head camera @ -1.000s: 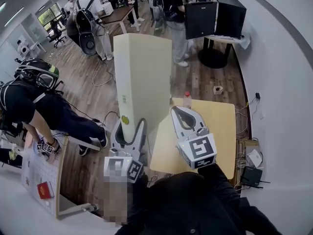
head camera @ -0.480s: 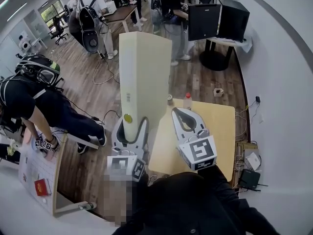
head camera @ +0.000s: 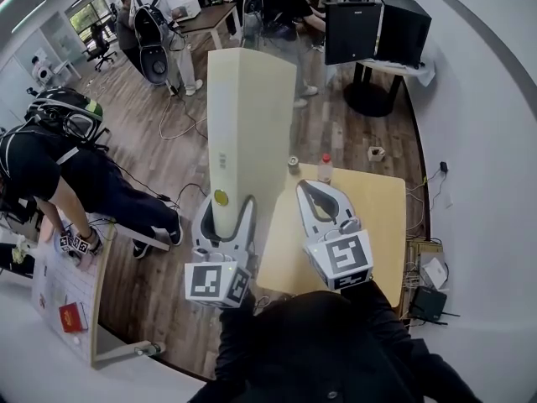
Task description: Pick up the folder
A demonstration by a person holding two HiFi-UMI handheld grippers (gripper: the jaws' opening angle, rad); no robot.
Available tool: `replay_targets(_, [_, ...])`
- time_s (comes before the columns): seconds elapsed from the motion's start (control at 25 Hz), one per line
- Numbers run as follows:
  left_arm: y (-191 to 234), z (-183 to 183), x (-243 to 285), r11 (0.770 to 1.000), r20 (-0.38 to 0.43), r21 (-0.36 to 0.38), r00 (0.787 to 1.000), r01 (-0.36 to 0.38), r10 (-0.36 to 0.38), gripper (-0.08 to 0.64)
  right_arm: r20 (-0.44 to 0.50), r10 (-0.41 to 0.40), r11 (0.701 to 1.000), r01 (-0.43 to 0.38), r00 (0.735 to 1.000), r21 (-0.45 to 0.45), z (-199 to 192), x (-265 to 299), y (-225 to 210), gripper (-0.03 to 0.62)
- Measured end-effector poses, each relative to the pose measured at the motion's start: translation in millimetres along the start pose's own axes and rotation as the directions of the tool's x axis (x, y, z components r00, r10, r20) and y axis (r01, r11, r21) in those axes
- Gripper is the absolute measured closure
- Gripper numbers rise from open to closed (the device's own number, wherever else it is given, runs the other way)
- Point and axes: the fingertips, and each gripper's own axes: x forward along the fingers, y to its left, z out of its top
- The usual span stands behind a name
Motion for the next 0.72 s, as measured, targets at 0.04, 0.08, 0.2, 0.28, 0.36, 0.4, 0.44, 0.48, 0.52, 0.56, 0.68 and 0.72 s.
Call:
replay_targets(0.04, [1,-1,0,1.000,-0.001,0.000,1.000,0.001,-0.001,0.270,-0.003,-0.002,1.000,0.002,1.000,0.000,0,0,1,0.569])
replay_targets(0.08, [1,-2,0,1.000,-0.001,-0.002,1.000,0.003,-0.003,0.270,-0.006,-0.003,1.000,0.003,1.000,0.001,-1,1,1,0.569])
replay_targets(0.2, [2,-3,2,1.000,-0.015,-0.001,1.000,-0.004,0.004,0.270,0.000,-0.009,1.000,0.009,1.000,-0.016,-3,2,-1,0.569])
replay_targets(0.28, [5,-5,2,1.000,-0.031,-0.003,0.999,-0.017,0.017,0.270,0.009,-0.019,0.999,0.020,1.000,-0.037,-6,3,-3,0.569])
replay_targets(0.36, [7,-6,1,1.000,-0.039,-0.008,0.999,-0.026,0.026,0.270,0.007,-0.023,0.999,0.023,1.000,-0.041,-8,4,-2,0.569])
replay_targets(0.4, [9,-6,0,1.000,-0.041,-0.010,0.999,-0.029,0.028,0.270,0.005,-0.023,0.999,0.023,1.000,-0.040,-9,4,-1,0.569])
replay_targets(0.44, [9,-6,0,0.999,-0.042,-0.011,0.999,-0.030,0.029,0.270,0.004,-0.023,0.999,0.023,1.000,-0.038,-9,5,0,0.569])
replay_targets(0.48, [10,-6,1,0.999,-0.042,-0.011,0.999,-0.030,0.029,0.270,0.002,-0.023,0.999,0.023,1.000,-0.038,-9,5,0,0.569])
replay_targets(0.52, [11,-6,1,0.999,-0.043,-0.011,0.999,-0.030,0.030,0.270,0.001,-0.023,0.999,0.023,1.000,-0.038,-9,6,0,0.569])
replay_targets(0.56, [11,-7,2,0.999,-0.046,-0.012,0.998,-0.031,0.030,0.270,0.000,-0.023,0.999,0.023,1.000,-0.039,-9,6,0,0.569])
replay_targets(0.68, [11,-7,3,0.999,-0.045,-0.010,0.999,-0.031,0.031,0.270,-0.002,-0.022,0.999,0.022,1.000,-0.038,-9,6,0,0.569])
replay_targets(0.72, [10,-7,3,0.999,-0.045,-0.010,0.999,-0.031,0.031,0.270,-0.003,-0.022,0.999,0.022,1.000,-0.038,-9,6,-1,0.569])
